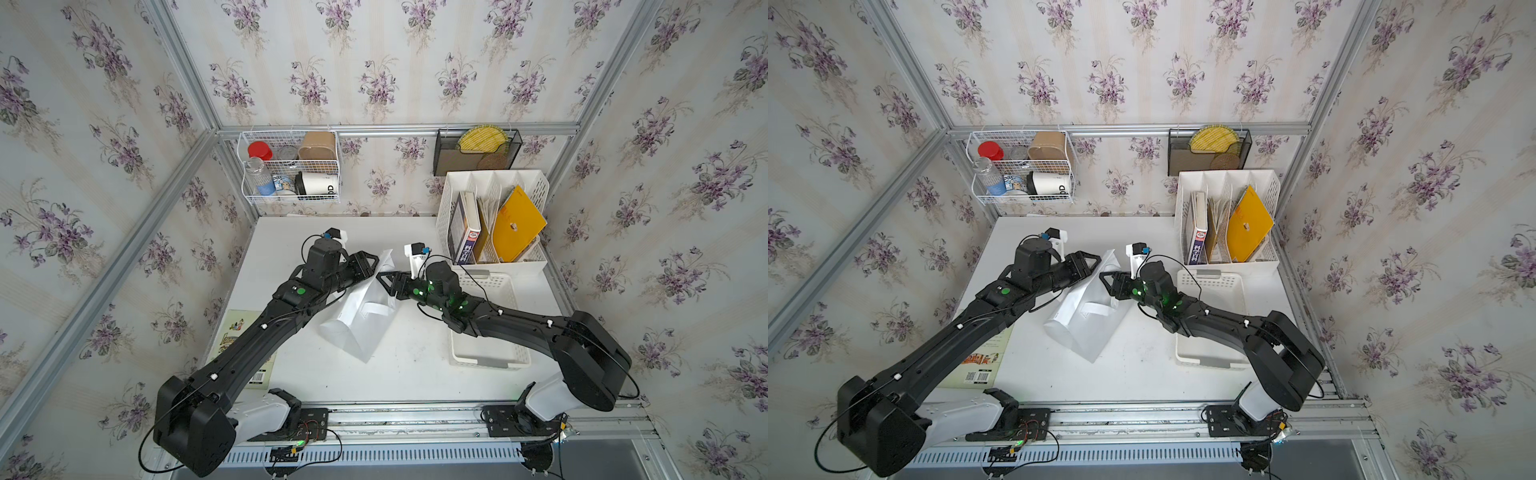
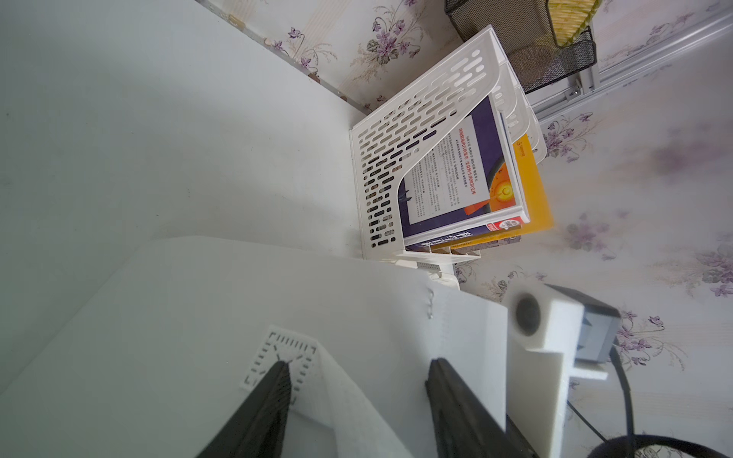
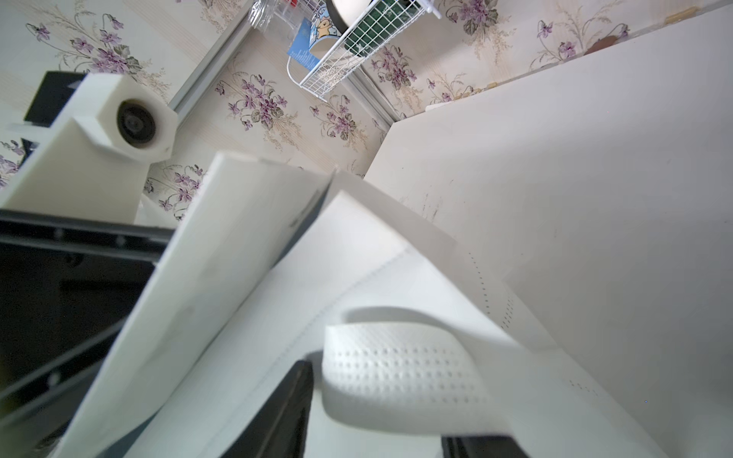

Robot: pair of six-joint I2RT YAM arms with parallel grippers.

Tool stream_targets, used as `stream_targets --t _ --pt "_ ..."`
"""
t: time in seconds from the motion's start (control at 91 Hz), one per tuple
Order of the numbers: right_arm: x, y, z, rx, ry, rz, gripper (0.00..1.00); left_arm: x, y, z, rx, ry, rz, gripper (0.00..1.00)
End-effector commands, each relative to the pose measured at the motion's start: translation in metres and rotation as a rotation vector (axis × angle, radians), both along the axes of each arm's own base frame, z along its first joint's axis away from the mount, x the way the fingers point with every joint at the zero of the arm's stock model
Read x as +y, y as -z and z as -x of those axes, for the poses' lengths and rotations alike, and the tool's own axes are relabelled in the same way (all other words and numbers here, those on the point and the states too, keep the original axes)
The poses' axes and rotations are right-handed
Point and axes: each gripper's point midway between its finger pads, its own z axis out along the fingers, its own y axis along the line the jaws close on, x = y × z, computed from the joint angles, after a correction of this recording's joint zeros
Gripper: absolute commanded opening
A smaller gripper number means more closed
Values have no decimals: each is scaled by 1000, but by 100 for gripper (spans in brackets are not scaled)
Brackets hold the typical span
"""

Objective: Place the ice pack in the delivery bag
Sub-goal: Seal the delivery bag at the center of the board.

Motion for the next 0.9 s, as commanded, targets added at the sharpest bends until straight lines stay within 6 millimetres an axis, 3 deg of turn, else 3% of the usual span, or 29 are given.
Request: stream_targets --t 0.0,0.231,0.385,0.528,0.715,0.89 --pt "8 -15 6 -19 -35 -56 56 6 -1 7 13 -11 -1 59" --pt "16 -19 13 -20 -51 -66 56 10 2 24 25 11 5 59" --pt "22 -18 17 -19 -63 -64 56 28 12 35 41 -20 -76 59" --pt "27 -14 19 -11 -72 -57 56 37 4 46 14 -23 -89 59" --pt "30 -13 21 -7 -80 -56 56 33 -5 57 12 15 -50 58" --pt "31 -16 24 -12 -82 -58 56 47 3 66 37 -20 -104 56"
